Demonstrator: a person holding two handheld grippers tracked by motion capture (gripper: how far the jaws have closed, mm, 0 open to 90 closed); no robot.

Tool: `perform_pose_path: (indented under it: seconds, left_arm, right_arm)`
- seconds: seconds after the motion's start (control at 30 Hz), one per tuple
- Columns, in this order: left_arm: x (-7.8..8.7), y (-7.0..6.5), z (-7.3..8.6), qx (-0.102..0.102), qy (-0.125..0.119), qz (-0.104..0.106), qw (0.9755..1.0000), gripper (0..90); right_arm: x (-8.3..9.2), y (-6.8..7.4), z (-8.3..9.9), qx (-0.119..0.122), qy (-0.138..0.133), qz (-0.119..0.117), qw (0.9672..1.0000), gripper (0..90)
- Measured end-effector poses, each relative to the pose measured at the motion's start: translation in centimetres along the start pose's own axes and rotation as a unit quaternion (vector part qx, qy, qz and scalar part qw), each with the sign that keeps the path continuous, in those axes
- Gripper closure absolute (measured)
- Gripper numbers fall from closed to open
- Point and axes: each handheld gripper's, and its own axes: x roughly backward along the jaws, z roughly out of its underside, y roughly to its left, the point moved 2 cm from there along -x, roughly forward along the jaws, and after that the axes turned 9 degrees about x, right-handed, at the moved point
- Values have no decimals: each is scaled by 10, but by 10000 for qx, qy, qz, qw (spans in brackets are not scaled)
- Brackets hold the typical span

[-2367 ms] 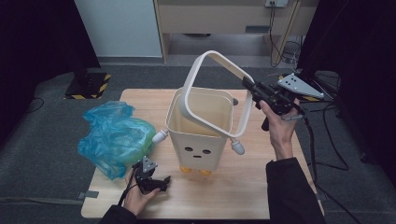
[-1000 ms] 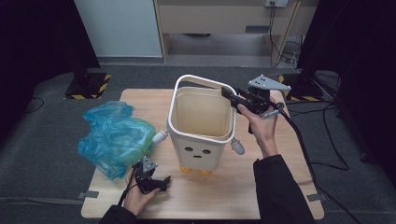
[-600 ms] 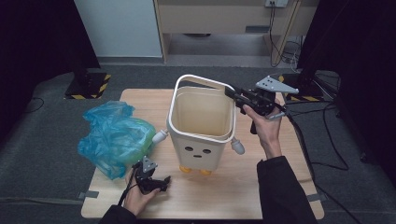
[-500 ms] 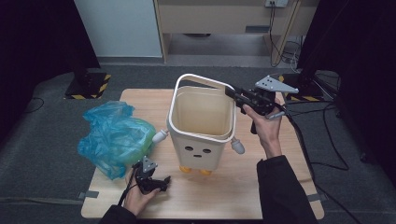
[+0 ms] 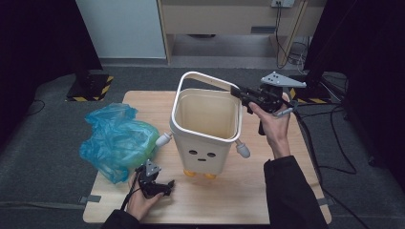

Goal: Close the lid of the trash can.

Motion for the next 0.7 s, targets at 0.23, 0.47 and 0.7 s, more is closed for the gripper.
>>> perform_pose_path:
  seconds: [0.23,0.47,0.7]
  left_arm:
    - [0,0,0,0,-1,0,10000,0]
    - [0,0,0,23,-1,10,10000,0]
    - [0,0,0,22,-2,9,10000,0]
  right_arm:
    - [-6,1,1,-198,181,132,9996,750]
    - [-13,3,10,-154,296,102,9994,711]
    - [-9,4,11,100,195,133,9997,743]
